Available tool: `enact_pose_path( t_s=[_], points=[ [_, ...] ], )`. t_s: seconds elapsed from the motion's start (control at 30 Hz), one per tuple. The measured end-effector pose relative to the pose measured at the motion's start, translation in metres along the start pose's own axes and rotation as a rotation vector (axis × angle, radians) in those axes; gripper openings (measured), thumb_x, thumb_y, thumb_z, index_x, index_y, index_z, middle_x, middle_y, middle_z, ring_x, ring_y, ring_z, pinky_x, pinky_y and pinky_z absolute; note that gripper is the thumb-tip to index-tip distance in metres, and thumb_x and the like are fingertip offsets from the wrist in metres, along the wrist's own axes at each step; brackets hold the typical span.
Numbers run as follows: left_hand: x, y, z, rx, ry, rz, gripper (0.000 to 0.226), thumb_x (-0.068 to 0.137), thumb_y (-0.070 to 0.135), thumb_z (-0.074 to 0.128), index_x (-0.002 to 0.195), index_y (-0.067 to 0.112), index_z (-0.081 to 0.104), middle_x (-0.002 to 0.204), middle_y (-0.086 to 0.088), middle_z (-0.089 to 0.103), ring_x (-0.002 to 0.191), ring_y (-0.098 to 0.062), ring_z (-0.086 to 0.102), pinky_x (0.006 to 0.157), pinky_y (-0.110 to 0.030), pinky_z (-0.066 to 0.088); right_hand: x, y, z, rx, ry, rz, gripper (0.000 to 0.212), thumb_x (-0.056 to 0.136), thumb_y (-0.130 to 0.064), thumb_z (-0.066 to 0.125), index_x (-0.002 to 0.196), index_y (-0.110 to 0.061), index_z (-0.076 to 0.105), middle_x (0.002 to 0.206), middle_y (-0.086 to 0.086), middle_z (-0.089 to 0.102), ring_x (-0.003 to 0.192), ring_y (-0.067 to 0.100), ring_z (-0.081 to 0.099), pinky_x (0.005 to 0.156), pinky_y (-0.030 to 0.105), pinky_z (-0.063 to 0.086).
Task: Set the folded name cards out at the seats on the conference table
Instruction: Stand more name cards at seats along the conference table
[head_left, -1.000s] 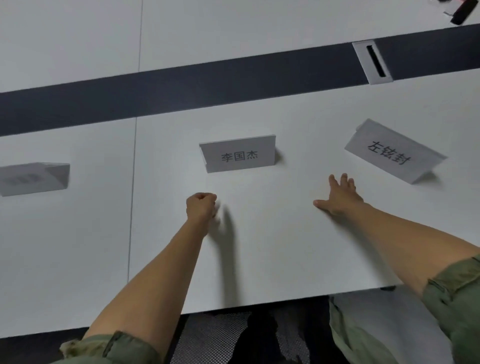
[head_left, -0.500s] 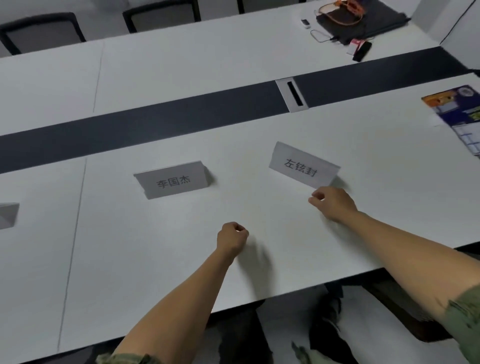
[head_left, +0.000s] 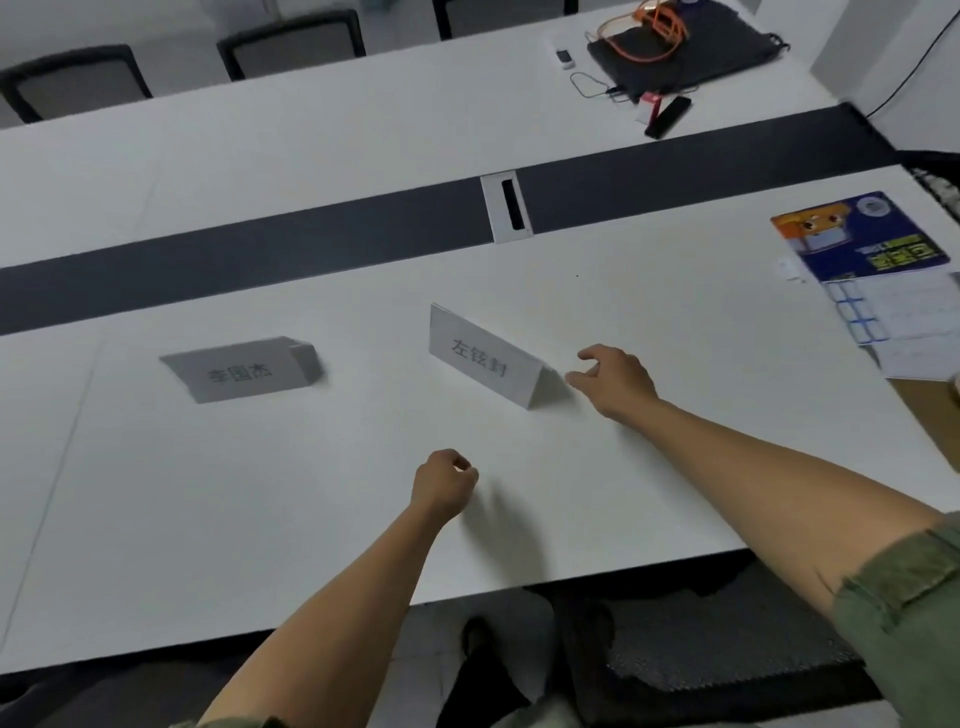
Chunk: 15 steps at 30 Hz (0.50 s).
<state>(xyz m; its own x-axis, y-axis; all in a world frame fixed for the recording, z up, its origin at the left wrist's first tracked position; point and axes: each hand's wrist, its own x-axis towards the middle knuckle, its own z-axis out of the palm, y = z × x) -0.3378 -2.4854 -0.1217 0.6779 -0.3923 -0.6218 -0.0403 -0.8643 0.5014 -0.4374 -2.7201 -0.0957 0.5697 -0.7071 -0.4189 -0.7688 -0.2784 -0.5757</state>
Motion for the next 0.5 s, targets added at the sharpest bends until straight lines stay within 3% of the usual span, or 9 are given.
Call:
enact_pose_path(
  t_s=[0.17, 0.27, 0.33, 0.43, 0.5],
  points=[
    [0.01, -0.001, -0.004, 0.16, 0.035, 0.023, 0.029, 0.092, 0.024, 0.054, 0.116, 0.011, 0.062, 0.119, -0.007, 0.063, 0.107, -0.024, 0.06, 0.085, -0.03, 0.048, 0.026, -0.017, 0.02, 0.27, -0.109, 0.077, 0.07, 0.083, -0.039, 0.071, 0.145, -0.024, 0.041, 0.132, 0.004, 0.055, 0.112, 0.026, 0.058, 0.083, 0.036, 0.053],
    [0.024, -0.005, -0.012, 0.261, 0.051, 0.048, 0.032, 0.093, 0.026, 0.053, 0.121, 0.012, 0.059, 0.128, -0.008, 0.055, 0.109, -0.025, 0.058, 0.086, -0.031, 0.047, 0.032, -0.026, 0.032, 0.466, -0.159, 0.171, 0.07, 0.082, -0.028, 0.076, 0.144, -0.021, 0.043, 0.124, 0.0, 0.049, 0.105, 0.023, 0.055, 0.078, 0.035, 0.057],
    [0.038, -0.006, -0.016, 0.325, 0.061, 0.066, 0.032, 0.094, 0.026, 0.052, 0.122, 0.013, 0.058, 0.13, -0.008, 0.051, 0.109, -0.026, 0.057, 0.086, -0.033, 0.047, 0.039, -0.025, 0.041, 0.528, -0.127, 0.2, 0.06, 0.081, -0.025, 0.077, 0.136, -0.021, 0.053, 0.121, 0.0, 0.055, 0.101, 0.022, 0.059, 0.078, 0.035, 0.058],
    [0.058, -0.001, -0.019, 0.427, 0.062, 0.115, 0.034, 0.094, 0.024, 0.049, 0.125, 0.013, 0.055, 0.13, -0.009, 0.047, 0.116, -0.027, 0.051, 0.088, -0.036, 0.046, 0.051, -0.021, 0.049, 0.553, 0.011, 0.196, 0.027, 0.08, -0.022, 0.076, 0.107, -0.02, 0.072, 0.115, 0.005, 0.068, 0.098, 0.023, 0.067, 0.085, 0.039, 0.058],
    [0.067, 0.007, -0.018, 0.487, 0.055, 0.167, 0.035, 0.094, 0.024, 0.049, 0.127, 0.013, 0.054, 0.129, -0.01, 0.046, 0.118, -0.028, 0.047, 0.089, -0.038, 0.045, 0.057, -0.02, 0.046, 0.552, 0.063, 0.177, 0.009, 0.082, -0.017, 0.074, 0.091, -0.021, 0.074, 0.105, 0.004, 0.072, 0.093, 0.023, 0.069, 0.085, 0.041, 0.058]
  ],
)
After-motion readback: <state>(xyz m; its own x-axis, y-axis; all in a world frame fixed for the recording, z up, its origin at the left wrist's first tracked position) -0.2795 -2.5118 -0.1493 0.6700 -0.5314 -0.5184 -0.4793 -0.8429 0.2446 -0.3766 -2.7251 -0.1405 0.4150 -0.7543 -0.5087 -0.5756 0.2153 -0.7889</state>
